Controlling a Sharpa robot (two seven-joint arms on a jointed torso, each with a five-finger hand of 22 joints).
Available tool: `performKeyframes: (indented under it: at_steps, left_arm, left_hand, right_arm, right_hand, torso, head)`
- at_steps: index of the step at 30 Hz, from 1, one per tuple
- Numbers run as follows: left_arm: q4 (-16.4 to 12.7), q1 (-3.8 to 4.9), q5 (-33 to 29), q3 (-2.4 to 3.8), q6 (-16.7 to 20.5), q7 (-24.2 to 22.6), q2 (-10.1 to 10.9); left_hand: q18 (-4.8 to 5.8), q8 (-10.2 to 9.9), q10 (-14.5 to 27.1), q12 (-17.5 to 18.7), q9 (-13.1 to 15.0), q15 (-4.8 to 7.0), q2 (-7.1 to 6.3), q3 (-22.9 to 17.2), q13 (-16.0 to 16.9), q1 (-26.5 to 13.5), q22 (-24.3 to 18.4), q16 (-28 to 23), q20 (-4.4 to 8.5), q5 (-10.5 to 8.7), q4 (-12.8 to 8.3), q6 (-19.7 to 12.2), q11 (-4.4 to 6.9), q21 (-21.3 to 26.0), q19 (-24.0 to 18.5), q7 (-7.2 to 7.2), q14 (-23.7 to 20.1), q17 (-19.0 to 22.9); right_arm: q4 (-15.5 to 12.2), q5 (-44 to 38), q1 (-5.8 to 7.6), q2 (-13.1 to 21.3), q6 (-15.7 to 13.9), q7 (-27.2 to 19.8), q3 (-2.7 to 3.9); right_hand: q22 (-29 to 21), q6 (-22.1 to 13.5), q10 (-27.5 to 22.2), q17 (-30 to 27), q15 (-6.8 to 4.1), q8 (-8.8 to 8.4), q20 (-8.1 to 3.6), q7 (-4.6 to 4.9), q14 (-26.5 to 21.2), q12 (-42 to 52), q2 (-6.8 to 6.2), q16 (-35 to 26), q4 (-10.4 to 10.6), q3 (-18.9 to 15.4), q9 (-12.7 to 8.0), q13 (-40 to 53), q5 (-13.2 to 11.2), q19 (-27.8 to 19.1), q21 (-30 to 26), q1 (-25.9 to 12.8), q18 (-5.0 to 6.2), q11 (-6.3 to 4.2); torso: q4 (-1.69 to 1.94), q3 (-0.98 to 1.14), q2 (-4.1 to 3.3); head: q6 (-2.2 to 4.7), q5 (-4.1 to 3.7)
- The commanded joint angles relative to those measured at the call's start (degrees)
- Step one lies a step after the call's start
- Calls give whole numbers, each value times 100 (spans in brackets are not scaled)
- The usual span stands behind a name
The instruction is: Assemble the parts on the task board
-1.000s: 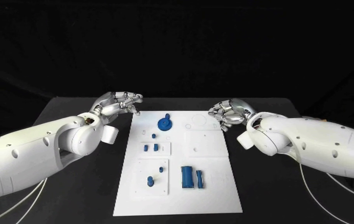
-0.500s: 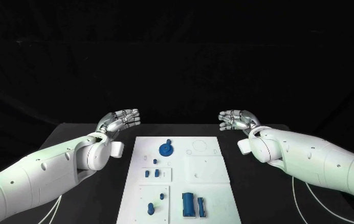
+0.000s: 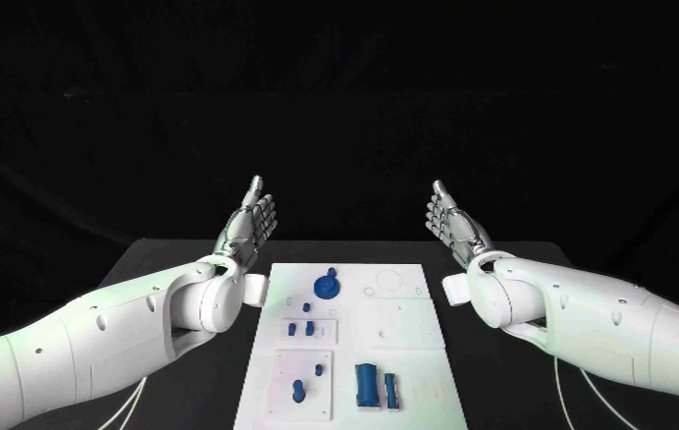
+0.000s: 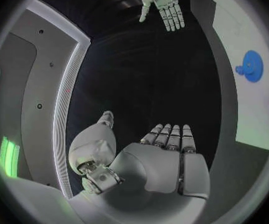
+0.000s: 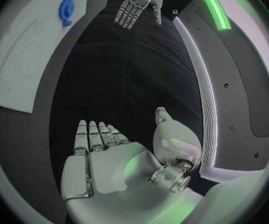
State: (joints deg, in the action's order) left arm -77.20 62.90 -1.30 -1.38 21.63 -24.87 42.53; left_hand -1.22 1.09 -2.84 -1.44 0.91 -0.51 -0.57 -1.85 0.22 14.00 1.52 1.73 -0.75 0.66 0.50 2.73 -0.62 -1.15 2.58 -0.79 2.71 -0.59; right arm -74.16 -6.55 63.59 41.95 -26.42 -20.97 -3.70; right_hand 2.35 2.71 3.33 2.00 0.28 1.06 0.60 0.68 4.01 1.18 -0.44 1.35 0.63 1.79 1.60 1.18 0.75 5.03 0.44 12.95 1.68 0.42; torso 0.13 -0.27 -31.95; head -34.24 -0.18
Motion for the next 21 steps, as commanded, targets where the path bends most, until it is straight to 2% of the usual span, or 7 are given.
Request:
performKeyframes:
  at_steps: [1, 6, 10, 13, 21]
  left_arm:
    - [-441, -96, 90, 40, 1227, -310, 65]
    - [-982, -212, 116, 104, 1890, -428, 163]
    - [-1204, -259, 127, 130, 2161, -477, 203]
    - [-1274, -274, 130, 138, 2248, -492, 216]
    - [-1275, -274, 130, 138, 2249, -493, 216]
  left_hand:
    - [122, -109, 284, 144, -91, 51, 57, 185, -22, -1400, -152, -173, 75, -66, -50, -273, 62, 115, -258, 79, -271, 59]
    - [122, -109, 284, 144, -91, 51, 57, 185, -22, -1400, -152, -173, 75, -66, -50, -273, 62, 115, -258, 79, -271, 59]
    - [122, -109, 284, 144, -91, 51, 57, 185, -22, -1400, -152, -173, 75, -66, -50, -273, 62, 115, -258, 79, -271, 59]
    - [122, -109, 284, 144, -91, 51, 57, 185, -22, -1400, -152, -173, 75, -66, -50, -273, 62, 115, -258, 79, -271, 59]
    - [122, -109, 284, 144, -91, 51, 57, 185, -22, -1400, -152, -173, 75, -66, -50, -273, 62, 115, -258, 79, -271, 59]
  right_arm:
    - [-535, 359, -115, 87, -951, -523, 104]
    - [-1207, 550, -261, 207, -1477, -754, 275]
    - [-1485, 629, -322, 257, -1695, -850, 346]
    - [-1578, 655, -342, 274, -1768, -882, 370]
    - [-1580, 655, -343, 274, -1769, -883, 370]
  right_hand:
    - [-235, -271, -333, -200, -28, -106, -60, -68, -401, -118, 44, -135, -63, -179, -160, -118, -75, -503, -44, -1295, -168, -42]
    - [-235, -271, -333, -200, -28, -106, -60, -68, -401, -118, 44, -135, -63, -179, -160, -118, -75, -503, -44, -1295, -168, -42]
    - [-235, -271, -333, -200, -28, -106, -60, -68, -401, -118, 44, -135, -63, -179, -160, -118, -75, -503, -44, -1295, -168, -42]
    - [-235, -271, -333, -200, -28, -106, -60, -68, -401, -118, 44, -135, -63, -179, -160, -118, -75, -503, -44, -1295, -168, -42]
    - [-235, -271, -333, -200, -28, -106, -60, -68, -401, -118, 44, -135, -63, -179, -160, -118, -75, -503, -44, -1295, -168, -42]
  torso:
    - [-13, 27, 77]
    - [-13, 27, 77]
    - [-13, 27, 77]
    - [-13, 27, 77]
    - [-13, 27, 77]
  head:
    - [-13, 18]
    - [-13, 18]
    - [-13, 18]
    - [-13, 18]
    - [-13, 18]
